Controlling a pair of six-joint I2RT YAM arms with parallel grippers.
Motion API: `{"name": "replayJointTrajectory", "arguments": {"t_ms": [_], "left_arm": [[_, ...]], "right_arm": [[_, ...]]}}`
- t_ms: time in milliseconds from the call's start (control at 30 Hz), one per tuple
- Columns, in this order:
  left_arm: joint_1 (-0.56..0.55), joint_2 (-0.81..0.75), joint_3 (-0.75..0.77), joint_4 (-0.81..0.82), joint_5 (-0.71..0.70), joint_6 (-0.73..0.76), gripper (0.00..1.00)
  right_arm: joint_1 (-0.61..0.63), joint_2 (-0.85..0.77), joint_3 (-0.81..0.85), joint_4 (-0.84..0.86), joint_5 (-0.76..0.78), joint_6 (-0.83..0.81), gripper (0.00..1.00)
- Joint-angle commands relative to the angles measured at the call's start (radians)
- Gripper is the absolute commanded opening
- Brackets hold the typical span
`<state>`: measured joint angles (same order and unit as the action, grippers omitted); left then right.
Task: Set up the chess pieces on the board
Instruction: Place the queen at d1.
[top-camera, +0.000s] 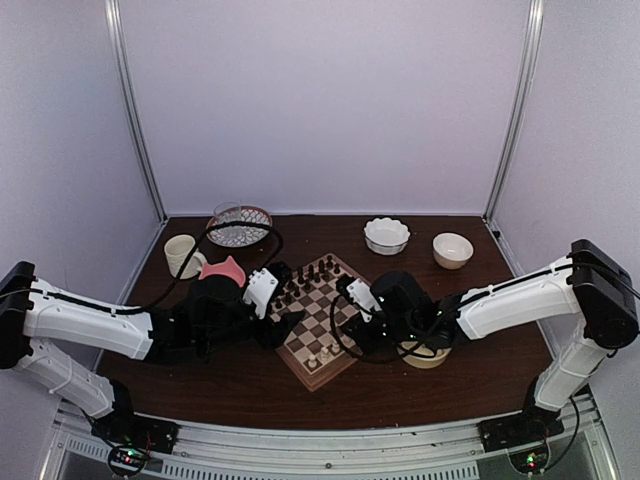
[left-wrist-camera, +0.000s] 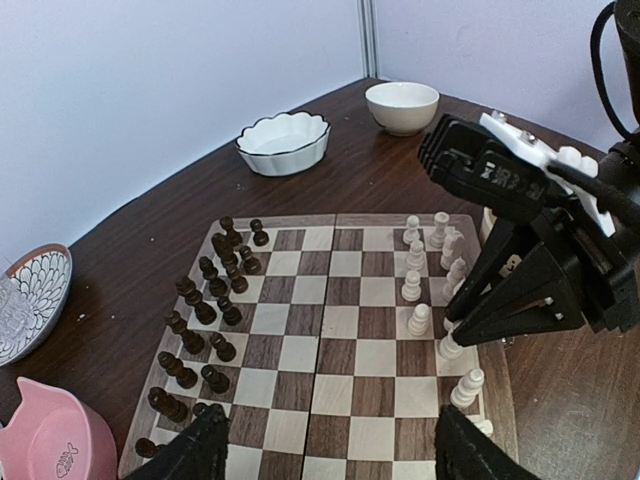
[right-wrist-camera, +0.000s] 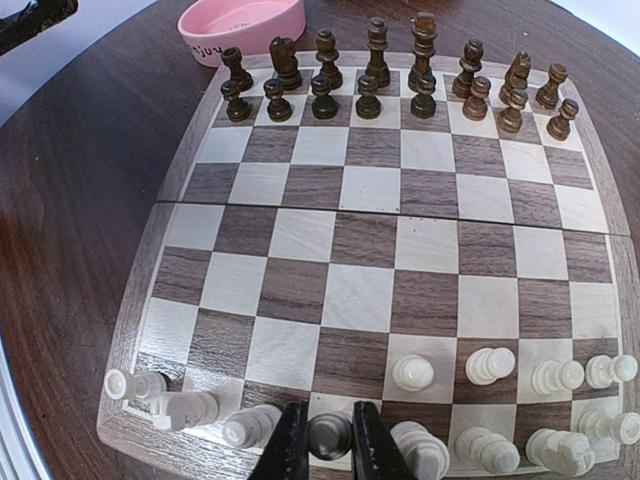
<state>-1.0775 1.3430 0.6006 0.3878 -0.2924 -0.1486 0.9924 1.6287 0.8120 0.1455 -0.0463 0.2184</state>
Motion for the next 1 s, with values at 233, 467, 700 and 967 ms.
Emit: {"name": "replayJointTrajectory", "arguments": {"t_ms": [233, 467, 700, 967], "left_arm": [[-0.002, -0.014, 0.027, 0.020, 0.009, -0.011, 0.71], [-0.001, -0.014, 0.027, 0.020, 0.009, -0.011, 0.71], [-0.002, -0.012, 0.027, 0.022, 0.009, -0.012, 0.71], [-0.002, -0.010, 0.028, 0.022, 0.012, -0.012, 0.71]], "right_arm": [[-0.003, -0.032, -0.007, -0.014, 0.014, 0.017, 0.12], [-0.002, -0.071, -0.036, -0.001, -0.001, 0.034, 0.12], [-0.003, -0.061, -0.030, 0.002, -0.027, 0.036, 0.12], [-0.003, -0.032, -0.014, 0.003, -0.054, 0.035, 0.11]]}}
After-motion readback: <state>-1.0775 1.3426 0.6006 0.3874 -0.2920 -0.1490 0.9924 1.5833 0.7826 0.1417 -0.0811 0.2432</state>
